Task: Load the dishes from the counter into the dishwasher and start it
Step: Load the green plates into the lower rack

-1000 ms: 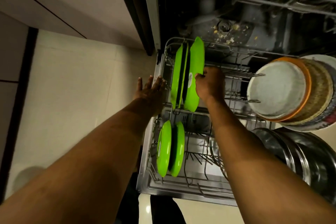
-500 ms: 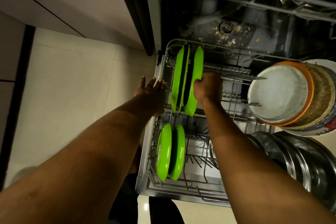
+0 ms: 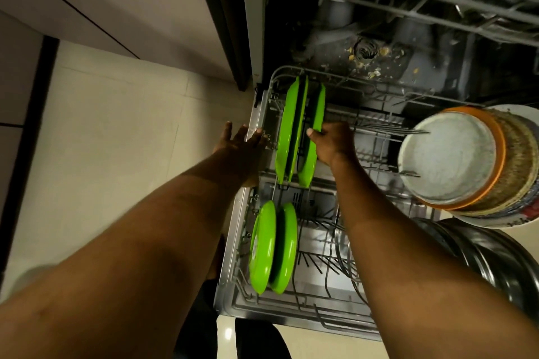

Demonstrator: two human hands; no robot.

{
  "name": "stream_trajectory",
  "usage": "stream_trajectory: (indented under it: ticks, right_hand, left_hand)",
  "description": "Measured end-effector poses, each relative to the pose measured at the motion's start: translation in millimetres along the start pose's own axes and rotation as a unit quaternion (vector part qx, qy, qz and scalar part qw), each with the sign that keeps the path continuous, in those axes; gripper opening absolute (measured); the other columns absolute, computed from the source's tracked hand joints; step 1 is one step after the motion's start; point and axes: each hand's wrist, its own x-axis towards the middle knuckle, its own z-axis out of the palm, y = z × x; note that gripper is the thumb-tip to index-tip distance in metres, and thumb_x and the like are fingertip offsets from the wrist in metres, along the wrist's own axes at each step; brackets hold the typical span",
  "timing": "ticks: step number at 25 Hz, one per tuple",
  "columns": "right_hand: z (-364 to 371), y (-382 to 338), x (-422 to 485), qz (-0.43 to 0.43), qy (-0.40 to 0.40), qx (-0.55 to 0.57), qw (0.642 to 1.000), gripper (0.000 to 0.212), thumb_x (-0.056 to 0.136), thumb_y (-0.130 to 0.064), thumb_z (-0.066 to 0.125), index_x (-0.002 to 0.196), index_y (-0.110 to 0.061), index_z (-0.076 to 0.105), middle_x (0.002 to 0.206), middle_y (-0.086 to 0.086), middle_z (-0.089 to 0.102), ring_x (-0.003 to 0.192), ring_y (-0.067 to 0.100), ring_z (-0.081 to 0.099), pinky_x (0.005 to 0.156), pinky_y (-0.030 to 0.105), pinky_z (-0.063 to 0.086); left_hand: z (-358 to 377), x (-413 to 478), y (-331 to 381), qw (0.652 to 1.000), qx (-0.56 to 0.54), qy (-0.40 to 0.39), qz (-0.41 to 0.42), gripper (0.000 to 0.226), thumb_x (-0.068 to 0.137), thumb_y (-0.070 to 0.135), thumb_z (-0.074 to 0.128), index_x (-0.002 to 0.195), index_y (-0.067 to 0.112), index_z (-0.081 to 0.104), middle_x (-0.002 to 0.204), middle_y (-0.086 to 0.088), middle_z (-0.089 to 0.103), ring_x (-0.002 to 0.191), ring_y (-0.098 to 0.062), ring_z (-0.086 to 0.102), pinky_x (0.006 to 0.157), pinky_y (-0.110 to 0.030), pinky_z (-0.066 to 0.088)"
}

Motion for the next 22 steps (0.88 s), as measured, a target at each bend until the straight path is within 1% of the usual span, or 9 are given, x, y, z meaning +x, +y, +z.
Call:
stream_trajectory:
  ticks: [2, 4, 5, 7, 9, 12, 15, 18, 22]
  right_hand:
    - [-5, -5, -13, 0.013, 0.012, 0.012, 1.000, 0.044, 0.096, -0.036, 0.057, 0.064, -0.007, 0.055, 0.072, 0.016, 0.056, 0.078, 0.025, 0.055, 0.064, 0.026, 0.029]
    - [-10, -8, -36, 0.002, 0.052, -0.013, 0.999, 0.041, 0.099, -0.038, 0.050, 0.093, -0.001, 0.066, 0.098, 0.022, 0.066, 0.094, 0.034, 0.062, 0.066, 0.027, 0.031]
    - [-12, -8, -49, -0.013, 0.068, -0.032, 0.997, 0.038, 0.099, -0.036, 0.050, 0.106, -0.002, 0.064, 0.109, 0.022, 0.065, 0.102, 0.036, 0.060, 0.068, 0.028, 0.033]
    - [-17, -8, -77, -0.065, 0.078, -0.071, 0.992, 0.037, 0.099, -0.032, 0.051, 0.121, -0.003, 0.057, 0.119, 0.021, 0.061, 0.111, 0.038, 0.056, 0.077, 0.034, 0.042]
    - [-22, -11, -102, -0.126, 0.077, -0.120, 0.982, 0.040, 0.097, -0.030, 0.054, 0.128, -0.005, 0.053, 0.124, 0.018, 0.058, 0.116, 0.036, 0.052, 0.088, 0.037, 0.043]
    - [-40, -28, -148, -0.184, 0.081, -0.173, 0.964, 0.048, 0.094, -0.030, 0.057, 0.134, -0.005, 0.048, 0.134, 0.017, 0.050, 0.127, 0.035, 0.043, 0.102, 0.041, 0.039]
    - [-71, -55, -201, -0.207, 0.076, -0.220, 0.950, 0.055, 0.097, -0.033, 0.051, 0.145, -0.009, 0.037, 0.151, 0.013, 0.035, 0.142, 0.031, 0.026, 0.115, 0.042, 0.025]
    - [-108, -90, -270, -0.235, 0.068, -0.248, 0.937, 0.059, 0.100, -0.038, 0.042, 0.151, -0.014, 0.025, 0.159, 0.010, 0.021, 0.149, 0.026, 0.011, 0.120, 0.042, 0.012]
    - [-152, -142, -351, -0.317, 0.069, -0.255, 0.911, 0.061, 0.101, -0.038, 0.043, 0.152, -0.014, 0.021, 0.160, 0.009, 0.019, 0.149, 0.025, 0.008, 0.121, 0.042, 0.010]
  left_hand:
    - [0, -7, -3, 0.999, -0.011, 0.033, -0.002, 0.098, 0.093, 0.054, 0.053, 0.155, 0.019, -0.015, 0.164, -0.005, -0.014, 0.150, -0.033, -0.008, 0.116, -0.058, -0.008]
    - [-3, -24, -3, 0.996, -0.062, 0.057, -0.021, 0.090, 0.097, 0.052, 0.046, 0.155, 0.020, -0.016, 0.163, -0.005, -0.016, 0.150, -0.032, -0.011, 0.117, -0.056, -0.010]
    - [-4, -35, -2, 0.993, -0.089, 0.063, -0.037, 0.087, 0.098, 0.051, 0.042, 0.154, 0.020, -0.016, 0.163, -0.005, -0.018, 0.149, -0.032, -0.013, 0.118, -0.055, -0.011]
    - [-7, -60, 1, 0.987, -0.125, 0.078, -0.065, 0.083, 0.100, 0.051, 0.038, 0.154, 0.018, -0.016, 0.162, -0.005, -0.021, 0.149, -0.031, -0.015, 0.119, -0.054, -0.010]
    - [-12, -91, 0, 0.983, -0.132, 0.096, -0.087, 0.081, 0.101, 0.048, 0.036, 0.154, 0.018, -0.017, 0.161, -0.006, -0.022, 0.149, -0.031, -0.016, 0.120, -0.053, -0.010]
    - [-23, -146, -7, 0.976, -0.141, 0.120, -0.114, 0.078, 0.103, 0.046, 0.033, 0.154, 0.018, -0.019, 0.161, -0.004, -0.025, 0.149, -0.030, -0.018, 0.119, -0.052, -0.011]
    - [-34, -207, -12, 0.964, -0.165, 0.158, -0.135, 0.078, 0.102, 0.047, 0.034, 0.154, 0.017, -0.016, 0.161, -0.005, -0.023, 0.149, -0.030, -0.017, 0.119, -0.053, -0.011]
    - [-43, -288, -16, 0.949, -0.186, 0.194, -0.167, 0.079, 0.101, 0.049, 0.034, 0.156, 0.017, -0.012, 0.163, -0.006, -0.018, 0.150, -0.031, -0.013, 0.119, -0.054, -0.009]
    - [-55, -394, -27, 0.923, -0.227, 0.225, -0.213, 0.077, 0.101, 0.051, 0.031, 0.156, 0.018, -0.010, 0.164, -0.008, -0.015, 0.151, -0.031, -0.011, 0.119, -0.054, -0.009]
